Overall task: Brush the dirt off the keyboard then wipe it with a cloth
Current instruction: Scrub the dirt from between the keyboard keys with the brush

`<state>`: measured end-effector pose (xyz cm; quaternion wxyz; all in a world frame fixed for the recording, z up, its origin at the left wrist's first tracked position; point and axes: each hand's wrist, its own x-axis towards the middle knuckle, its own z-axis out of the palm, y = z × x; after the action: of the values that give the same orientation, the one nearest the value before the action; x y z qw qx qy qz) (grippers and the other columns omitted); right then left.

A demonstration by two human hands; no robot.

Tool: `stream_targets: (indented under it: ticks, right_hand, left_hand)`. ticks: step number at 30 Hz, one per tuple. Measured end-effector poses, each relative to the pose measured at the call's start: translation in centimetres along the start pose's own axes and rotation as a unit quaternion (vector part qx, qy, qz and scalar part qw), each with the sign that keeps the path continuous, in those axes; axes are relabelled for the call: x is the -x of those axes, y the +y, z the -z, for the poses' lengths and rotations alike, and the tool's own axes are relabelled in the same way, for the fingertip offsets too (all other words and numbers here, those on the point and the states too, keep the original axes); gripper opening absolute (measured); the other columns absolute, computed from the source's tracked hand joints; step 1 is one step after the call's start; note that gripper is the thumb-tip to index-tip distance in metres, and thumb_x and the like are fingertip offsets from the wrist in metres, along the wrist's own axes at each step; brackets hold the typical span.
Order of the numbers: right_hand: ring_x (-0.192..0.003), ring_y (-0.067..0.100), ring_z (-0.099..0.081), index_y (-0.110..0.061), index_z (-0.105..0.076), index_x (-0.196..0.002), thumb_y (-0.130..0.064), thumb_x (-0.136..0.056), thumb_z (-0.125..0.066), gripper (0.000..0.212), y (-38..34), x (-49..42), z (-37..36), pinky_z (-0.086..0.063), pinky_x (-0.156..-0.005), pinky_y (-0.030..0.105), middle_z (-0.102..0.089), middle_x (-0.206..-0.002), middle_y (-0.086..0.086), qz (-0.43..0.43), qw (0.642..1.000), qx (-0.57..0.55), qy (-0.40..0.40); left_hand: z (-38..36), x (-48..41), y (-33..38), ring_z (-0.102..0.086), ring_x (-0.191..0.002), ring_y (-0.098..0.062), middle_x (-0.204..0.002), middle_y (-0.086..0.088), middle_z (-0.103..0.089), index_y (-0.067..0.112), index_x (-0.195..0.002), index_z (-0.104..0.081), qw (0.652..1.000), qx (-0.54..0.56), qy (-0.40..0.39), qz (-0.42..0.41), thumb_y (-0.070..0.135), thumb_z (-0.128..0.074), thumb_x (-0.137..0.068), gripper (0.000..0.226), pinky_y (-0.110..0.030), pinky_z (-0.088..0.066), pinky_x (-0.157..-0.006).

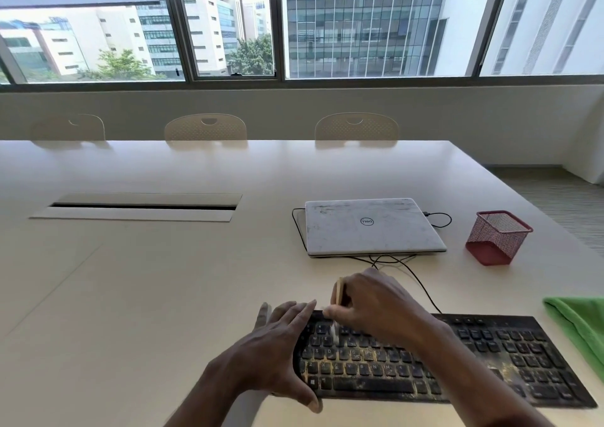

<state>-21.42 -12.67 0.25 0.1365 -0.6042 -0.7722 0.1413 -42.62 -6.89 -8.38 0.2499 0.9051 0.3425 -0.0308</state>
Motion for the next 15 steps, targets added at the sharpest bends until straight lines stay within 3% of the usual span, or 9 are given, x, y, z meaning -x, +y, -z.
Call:
stream_targets:
  ticks: [4,8,12,15]
  right_hand:
    - [-0.044,0.002,-0.044,-0.029,-0.063,-0.080,-0.047,-0.093,-0.067,0.023,-0.3,0.0,-0.6,-0.035,-0.049,0.010,-0.052,-0.058,-0.014,0.013,1.000,0.025,0.001]
    - [-0.046,0.006,-0.046,-0.022,-0.066,-0.080,-0.045,-0.093,-0.066,0.026,-0.4,-0.2,-1.0,-0.040,-0.051,0.012,-0.064,-0.064,-0.003,0.039,0.999,0.034,-0.009]
    - [-0.046,0.004,-0.045,-0.021,-0.067,-0.085,-0.049,-0.095,-0.063,0.029,-0.4,-0.7,-0.8,-0.034,-0.048,0.011,-0.065,-0.066,-0.004,0.039,0.997,0.057,0.022]
    - [-0.045,0.007,-0.042,-0.021,-0.064,-0.080,-0.047,-0.095,-0.064,0.030,-0.6,-0.7,-1.1,-0.039,-0.052,0.014,-0.058,-0.061,-0.006,0.045,0.998,0.047,-0.015]
  left_hand:
    - [0.0,0.0,0.0,0.018,-0.152,-0.006,-0.170,0.008,0.003,0.026,-0.160,0.017,1.000,0.003,0.000,0.000,0.076,-0.082,-0.061,0.148,-0.049,0.023,-0.120]
    - [-0.2,0.0,-0.2,0.017,-0.152,-0.007,-0.170,0.008,0.004,0.029,-0.160,0.017,1.000,0.008,0.001,-0.002,0.077,-0.081,-0.061,0.148,-0.048,0.024,-0.119]
    - [-0.1,0.0,-0.1,0.019,-0.150,-0.004,-0.170,0.009,0.004,0.028,-0.161,0.016,1.000,0.005,0.002,-0.002,0.076,-0.081,-0.061,0.148,-0.049,0.023,-0.120]
    - [-0.1,-0.1,-0.2,0.018,-0.152,-0.006,-0.170,0.009,0.003,0.029,-0.161,0.016,1.000,0.004,0.003,-0.006,0.078,-0.080,-0.060,0.148,-0.052,0.021,-0.121]
